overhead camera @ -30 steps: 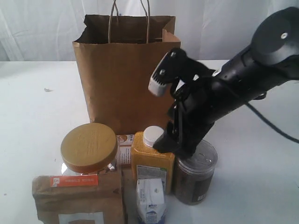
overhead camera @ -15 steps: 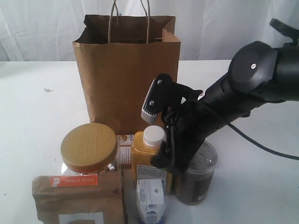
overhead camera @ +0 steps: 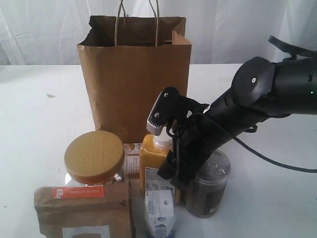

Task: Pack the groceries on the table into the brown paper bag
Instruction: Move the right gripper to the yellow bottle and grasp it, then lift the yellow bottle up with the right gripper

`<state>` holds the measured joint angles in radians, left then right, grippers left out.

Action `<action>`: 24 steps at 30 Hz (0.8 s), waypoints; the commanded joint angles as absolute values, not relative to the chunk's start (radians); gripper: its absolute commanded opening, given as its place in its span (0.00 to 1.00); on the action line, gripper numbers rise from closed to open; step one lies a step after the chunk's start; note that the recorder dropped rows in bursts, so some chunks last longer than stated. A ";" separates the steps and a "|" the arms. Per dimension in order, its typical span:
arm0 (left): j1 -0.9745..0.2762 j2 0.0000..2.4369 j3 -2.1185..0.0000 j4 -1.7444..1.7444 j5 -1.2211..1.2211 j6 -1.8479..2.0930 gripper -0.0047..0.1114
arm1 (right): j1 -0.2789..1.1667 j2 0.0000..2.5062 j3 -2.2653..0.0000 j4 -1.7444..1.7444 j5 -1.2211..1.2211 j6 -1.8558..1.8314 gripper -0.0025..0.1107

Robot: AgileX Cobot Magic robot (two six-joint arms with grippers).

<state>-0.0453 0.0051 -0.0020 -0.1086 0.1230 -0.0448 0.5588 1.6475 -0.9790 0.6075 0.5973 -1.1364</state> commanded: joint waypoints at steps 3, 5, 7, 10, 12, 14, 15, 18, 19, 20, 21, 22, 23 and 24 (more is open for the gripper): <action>-0.047 0.000 0.000 -0.114 0.124 -0.045 0.04 | 0.560 1.641 -0.977 0.660 0.532 -1.148 0.24; -0.047 0.000 0.000 -0.114 0.124 -0.045 0.04 | 0.560 1.625 -0.981 0.668 0.527 -1.148 0.17; -0.047 0.000 0.000 -0.114 0.124 -0.045 0.04 | 0.560 1.609 -0.991 0.670 0.531 -1.148 0.11; -0.047 0.000 0.000 -0.114 0.124 -0.045 0.04 | 0.560 1.572 -1.007 0.670 0.539 -1.148 0.04; -0.047 0.000 0.000 -0.114 0.124 -0.045 0.04 | 0.560 1.536 -1.014 0.670 0.543 -1.141 0.02; -0.047 0.000 0.000 -0.114 0.124 -0.045 0.04 | 0.560 1.493 -1.016 0.670 0.537 -1.125 0.02; -0.047 0.000 0.000 -0.114 0.124 -0.045 0.04 | 0.560 1.471 -1.016 0.670 0.535 -1.117 0.02; -0.047 0.000 0.000 -0.114 0.124 -0.045 0.04 | 0.560 1.404 -1.016 0.670 0.537 -1.082 0.02; -0.047 0.000 0.000 -0.114 0.124 -0.045 0.04 | 0.560 1.382 -1.016 0.670 0.539 -1.064 0.02; -0.047 0.000 0.000 -0.114 0.124 -0.045 0.04 | 0.560 1.348 -1.016 0.670 0.548 -1.041 0.02; -0.047 0.000 0.000 -0.114 0.124 -0.045 0.04 | 0.560 1.323 -1.016 0.670 0.563 -1.028 0.02; -0.047 0.000 0.000 -0.114 0.124 -0.045 0.04 | 0.560 1.291 -1.016 0.670 0.584 -1.015 0.02; -0.047 0.000 0.000 -0.114 0.124 -0.045 0.04 | 0.560 1.257 -1.016 0.670 0.606 -1.004 0.02; -0.047 0.000 0.000 -0.114 0.124 -0.045 0.04 | 0.560 1.221 -1.016 0.670 0.623 -0.994 0.02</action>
